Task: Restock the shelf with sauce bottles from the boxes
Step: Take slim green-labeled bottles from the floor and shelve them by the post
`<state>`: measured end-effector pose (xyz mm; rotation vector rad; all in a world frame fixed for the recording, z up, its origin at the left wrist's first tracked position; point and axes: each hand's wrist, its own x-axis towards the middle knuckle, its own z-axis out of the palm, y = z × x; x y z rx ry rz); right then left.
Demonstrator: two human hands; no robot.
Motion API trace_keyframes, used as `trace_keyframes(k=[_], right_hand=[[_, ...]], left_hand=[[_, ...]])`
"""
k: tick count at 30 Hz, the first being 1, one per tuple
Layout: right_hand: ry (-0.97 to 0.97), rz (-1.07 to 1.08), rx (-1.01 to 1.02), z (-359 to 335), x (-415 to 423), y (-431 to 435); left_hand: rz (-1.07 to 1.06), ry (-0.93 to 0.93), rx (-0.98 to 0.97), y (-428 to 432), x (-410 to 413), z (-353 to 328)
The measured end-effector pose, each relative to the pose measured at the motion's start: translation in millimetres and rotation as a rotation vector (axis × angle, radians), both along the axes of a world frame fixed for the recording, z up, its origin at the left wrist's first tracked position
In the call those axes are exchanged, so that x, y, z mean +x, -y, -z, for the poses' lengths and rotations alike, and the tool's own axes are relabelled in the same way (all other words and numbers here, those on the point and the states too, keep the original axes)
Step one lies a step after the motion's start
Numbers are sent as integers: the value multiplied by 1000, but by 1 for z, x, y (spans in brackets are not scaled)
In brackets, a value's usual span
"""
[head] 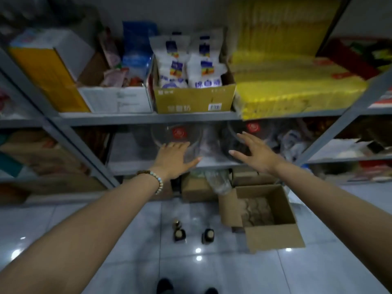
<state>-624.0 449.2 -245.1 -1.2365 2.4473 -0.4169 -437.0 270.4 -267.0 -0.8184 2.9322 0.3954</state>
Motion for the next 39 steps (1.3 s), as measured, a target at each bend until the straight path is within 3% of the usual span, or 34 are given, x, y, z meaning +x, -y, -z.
trace_keyframes(k=[5,10,18,22,35,39], right_hand=[[181,34,58,70,34,0],[385,226,45,152,78,1],[561,416,40,318,146,24],[656,490,23,407,168,45],[660,401,17,645,196,123],[632,426,-17,684,197,128]], left_hand=[[-33,120,81,12,32,69],[7,214,235,43,71,148],[27,220,350,94,106,287],[8,349,389,105,110,368],[-199,292,583,113,127,589],[-249,220,645,106,132,631]])
